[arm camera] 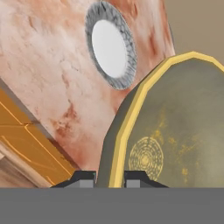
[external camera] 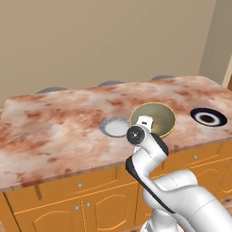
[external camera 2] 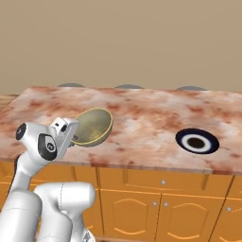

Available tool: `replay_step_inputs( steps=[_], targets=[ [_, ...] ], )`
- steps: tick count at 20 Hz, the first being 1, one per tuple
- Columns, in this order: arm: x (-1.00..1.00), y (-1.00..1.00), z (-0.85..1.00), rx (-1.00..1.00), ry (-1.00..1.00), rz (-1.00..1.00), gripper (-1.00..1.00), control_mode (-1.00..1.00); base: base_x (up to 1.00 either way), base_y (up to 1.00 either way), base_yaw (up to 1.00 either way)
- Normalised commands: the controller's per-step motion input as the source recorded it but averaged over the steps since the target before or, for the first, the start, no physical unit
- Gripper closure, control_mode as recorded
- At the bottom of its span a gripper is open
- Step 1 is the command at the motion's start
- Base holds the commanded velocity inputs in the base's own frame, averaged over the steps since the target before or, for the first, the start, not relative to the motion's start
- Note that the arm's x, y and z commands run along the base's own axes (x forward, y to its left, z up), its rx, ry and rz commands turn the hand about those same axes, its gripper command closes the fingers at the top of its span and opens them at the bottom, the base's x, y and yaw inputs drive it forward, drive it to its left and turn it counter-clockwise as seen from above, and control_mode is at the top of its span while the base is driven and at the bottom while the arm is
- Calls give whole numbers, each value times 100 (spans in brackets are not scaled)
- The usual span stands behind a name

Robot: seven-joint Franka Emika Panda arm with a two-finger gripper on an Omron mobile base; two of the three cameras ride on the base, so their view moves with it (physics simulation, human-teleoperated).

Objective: Move the bowls from the cabinet to the plates on the dining table.

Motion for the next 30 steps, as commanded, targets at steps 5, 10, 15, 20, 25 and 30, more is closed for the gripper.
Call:
replay_step_inputs(
  steps=[5, 10, 15, 20, 25, 30],
  targets=[
    [0, 0, 0, 0, 0, 0, 100, 100, 54, 0, -7],
    [0, 0, 0, 0, 0, 0, 100, 100, 39, 0, -6],
    [0, 0, 0, 0, 0, 0, 100, 100, 18, 0, -4],
    [0, 0, 0, 0, 0, 0, 100, 100, 8, 0, -2],
    [0, 0, 0, 0, 0, 0, 100, 100, 0, 0, 0],
    [0, 0, 0, 0, 0, 0, 100, 100, 0, 0, 0]
  ],
)
